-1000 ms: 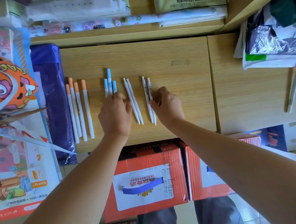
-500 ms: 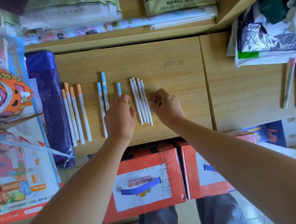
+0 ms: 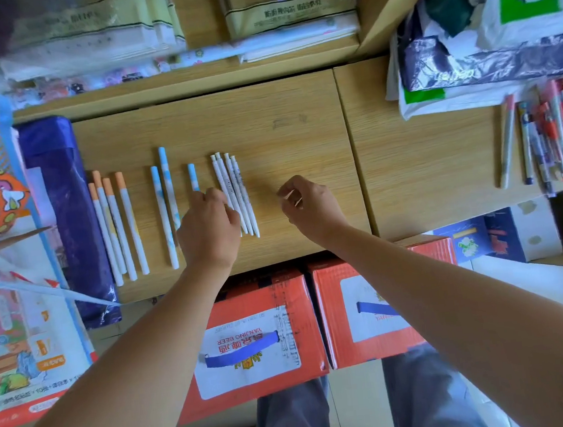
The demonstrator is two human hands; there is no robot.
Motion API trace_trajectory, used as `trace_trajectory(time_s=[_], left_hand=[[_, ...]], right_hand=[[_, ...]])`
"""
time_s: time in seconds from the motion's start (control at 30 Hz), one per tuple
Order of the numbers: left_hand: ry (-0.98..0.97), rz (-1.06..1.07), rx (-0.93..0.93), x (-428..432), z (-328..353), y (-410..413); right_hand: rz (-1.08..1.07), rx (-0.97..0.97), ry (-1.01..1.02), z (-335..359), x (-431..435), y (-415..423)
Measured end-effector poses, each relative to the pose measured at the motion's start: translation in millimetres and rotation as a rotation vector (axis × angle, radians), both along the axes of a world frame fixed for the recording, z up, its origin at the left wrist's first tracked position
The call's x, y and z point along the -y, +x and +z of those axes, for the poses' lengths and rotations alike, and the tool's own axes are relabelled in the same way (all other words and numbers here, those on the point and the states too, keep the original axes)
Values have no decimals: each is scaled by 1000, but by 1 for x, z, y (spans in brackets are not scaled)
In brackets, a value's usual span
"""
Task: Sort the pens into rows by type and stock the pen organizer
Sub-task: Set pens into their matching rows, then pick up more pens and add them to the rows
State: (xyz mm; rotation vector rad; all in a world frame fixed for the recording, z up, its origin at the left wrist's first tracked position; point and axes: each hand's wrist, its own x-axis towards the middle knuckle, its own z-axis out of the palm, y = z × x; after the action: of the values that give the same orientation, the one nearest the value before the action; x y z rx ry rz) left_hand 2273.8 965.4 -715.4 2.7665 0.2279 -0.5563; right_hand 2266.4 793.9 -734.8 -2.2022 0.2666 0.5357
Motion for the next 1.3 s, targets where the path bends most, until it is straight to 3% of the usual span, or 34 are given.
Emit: trace_trajectory(time_s=[0.13,0.27,0.57,0.7,0.8,0.9,1.07,1.17,1.3], left_hand=[[-132,-133,50,45,14,4],[-131,-332,80,118,25,8],[-249,-500,-150,313,14,-3],[-178,-514,-216,380,4,-8],[-90,-455,-254,415,-1,-9],[-26,-381,-159,439,-1,-6],[-115,-371,-125,466,4,0],[-95,-422,-164,475,1,1],[-69,-333,-131,473,0,3]], right_hand=[[-47,-1,26,10,37,-4],[-120,-1,2,22,104,-11],[-210,-37,-133,30,311,-25],[-164,-71,-300,26,381,-23],[-130,-64,-301,21,415,-20],[-76,-77,-300,15,435,-17],[-147,-18,-378,8,454,-16],[-171,-25,-437,5,467,-15],[-147,1,-477,0,475,-7]])
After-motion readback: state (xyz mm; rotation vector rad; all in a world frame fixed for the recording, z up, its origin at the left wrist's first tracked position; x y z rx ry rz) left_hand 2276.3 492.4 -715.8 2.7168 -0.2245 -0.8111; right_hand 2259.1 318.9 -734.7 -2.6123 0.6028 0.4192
